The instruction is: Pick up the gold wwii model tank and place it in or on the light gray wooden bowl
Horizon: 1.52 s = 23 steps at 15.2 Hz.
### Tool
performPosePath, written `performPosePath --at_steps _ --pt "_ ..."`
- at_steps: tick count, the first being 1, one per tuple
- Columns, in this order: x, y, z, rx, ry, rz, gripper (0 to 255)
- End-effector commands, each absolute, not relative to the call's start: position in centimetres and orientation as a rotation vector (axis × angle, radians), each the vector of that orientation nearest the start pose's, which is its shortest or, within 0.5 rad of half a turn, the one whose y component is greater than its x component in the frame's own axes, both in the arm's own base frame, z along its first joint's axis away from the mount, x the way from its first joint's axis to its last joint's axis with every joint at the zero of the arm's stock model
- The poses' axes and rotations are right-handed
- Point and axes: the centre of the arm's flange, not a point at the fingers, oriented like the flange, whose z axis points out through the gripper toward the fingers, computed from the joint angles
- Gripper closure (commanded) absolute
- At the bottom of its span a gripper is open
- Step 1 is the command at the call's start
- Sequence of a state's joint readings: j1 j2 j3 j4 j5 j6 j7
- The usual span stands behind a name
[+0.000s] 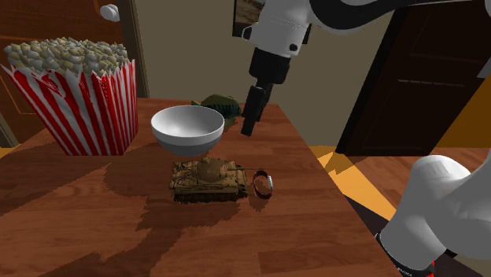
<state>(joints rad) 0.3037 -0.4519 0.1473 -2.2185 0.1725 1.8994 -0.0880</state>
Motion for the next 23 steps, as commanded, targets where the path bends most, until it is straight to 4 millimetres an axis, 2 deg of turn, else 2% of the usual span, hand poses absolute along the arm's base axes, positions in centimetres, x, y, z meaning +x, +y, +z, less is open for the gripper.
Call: performPosePath --at_steps 1,6,7,14,22,23 --pt "37.8 23.0 56.1 -2.889 -0.824 -0.166 0" --pt "36.7 28.9 55.2 -2.784 -1.066 -0.164 0" --pt "36.6 29.2 55.1 -2.780 -1.075 -0.164 0" --pt "36.8 29.9 51.2 -2.780 -1.075 -0.164 0" --pt "36.8 29.9 51.2 -2.780 -1.075 -0.164 0" --pt "36.8 29.9 51.2 -2.780 -1.075 -0.164 255"
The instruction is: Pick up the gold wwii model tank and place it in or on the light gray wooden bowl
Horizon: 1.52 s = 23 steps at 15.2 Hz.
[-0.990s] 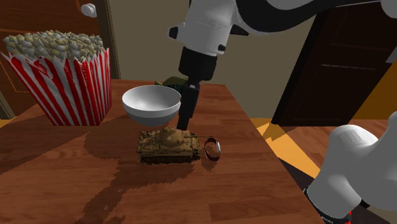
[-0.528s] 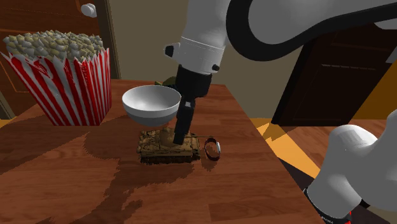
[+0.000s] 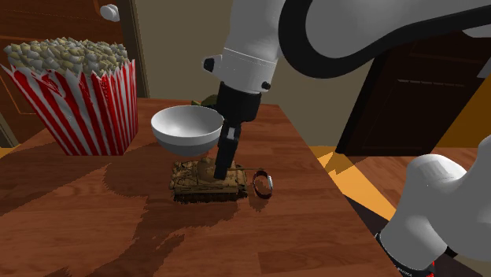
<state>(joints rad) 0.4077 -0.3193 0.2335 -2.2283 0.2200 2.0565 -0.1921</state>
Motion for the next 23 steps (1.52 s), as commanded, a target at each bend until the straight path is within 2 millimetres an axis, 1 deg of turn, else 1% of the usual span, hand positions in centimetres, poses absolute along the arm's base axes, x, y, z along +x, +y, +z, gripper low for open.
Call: performPosePath --at_steps 1,9,23 --pt "36.8 29.9 51.2 -2.780 -1.075 -0.164 255" --pt "36.8 29.9 51.2 -2.780 -1.075 -0.164 255" --pt "36.8 29.9 58.6 -2.780 -1.075 -0.164 255"
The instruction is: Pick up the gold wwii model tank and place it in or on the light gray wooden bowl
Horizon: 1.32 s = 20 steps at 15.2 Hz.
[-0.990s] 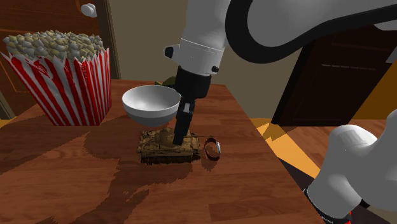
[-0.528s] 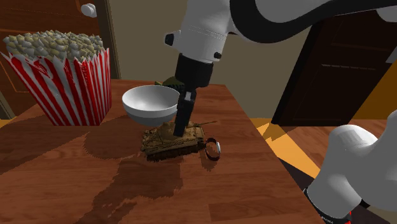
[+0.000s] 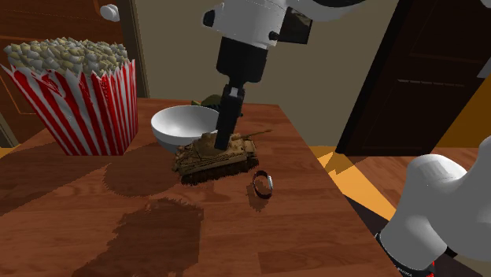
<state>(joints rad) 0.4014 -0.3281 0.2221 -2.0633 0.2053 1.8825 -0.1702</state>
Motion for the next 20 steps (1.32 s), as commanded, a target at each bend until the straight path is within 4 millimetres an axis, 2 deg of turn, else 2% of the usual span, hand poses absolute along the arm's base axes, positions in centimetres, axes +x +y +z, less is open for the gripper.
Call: performPosePath --at_steps 1,16,20 --pt "36.8 29.9 59.1 -2.780 -1.075 -0.164 255" --pt "36.8 29.9 67.0 -2.780 -1.075 -0.164 255" --pt "41.9 28.6 67.8 -2.780 -1.075 -0.164 255"
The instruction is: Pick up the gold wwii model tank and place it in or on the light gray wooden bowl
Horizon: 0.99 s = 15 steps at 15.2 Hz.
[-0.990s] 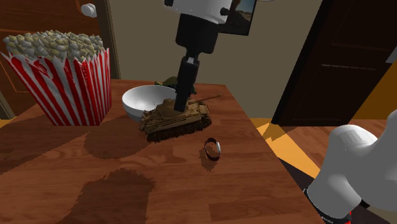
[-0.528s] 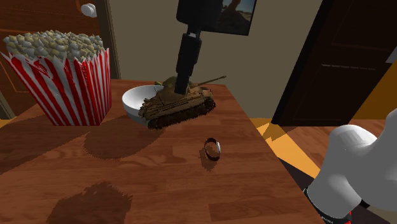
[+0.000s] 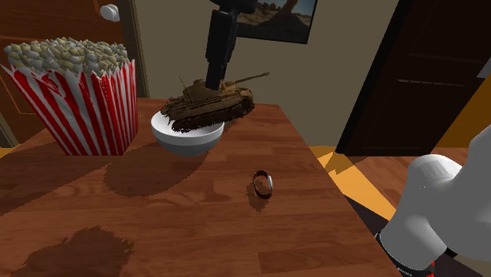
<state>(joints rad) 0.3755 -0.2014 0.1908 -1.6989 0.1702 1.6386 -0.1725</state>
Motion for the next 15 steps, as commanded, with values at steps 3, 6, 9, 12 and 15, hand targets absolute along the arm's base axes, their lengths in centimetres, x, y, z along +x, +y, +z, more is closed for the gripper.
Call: performPosePath --at_steps 3,6,9,12,15 --pt "45.7 27.7 68.3 -2.780 -1.075 -0.164 255" --pt "49.5 26.8 68.8 -2.780 -1.075 -0.164 255" --pt "53.3 25.8 69.4 -2.780 -1.075 -0.164 255" --pt "55.0 25.4 69.1 -2.780 -1.075 -0.164 255" --pt "55.0 25.4 67.5 -2.780 -1.075 -0.164 255"
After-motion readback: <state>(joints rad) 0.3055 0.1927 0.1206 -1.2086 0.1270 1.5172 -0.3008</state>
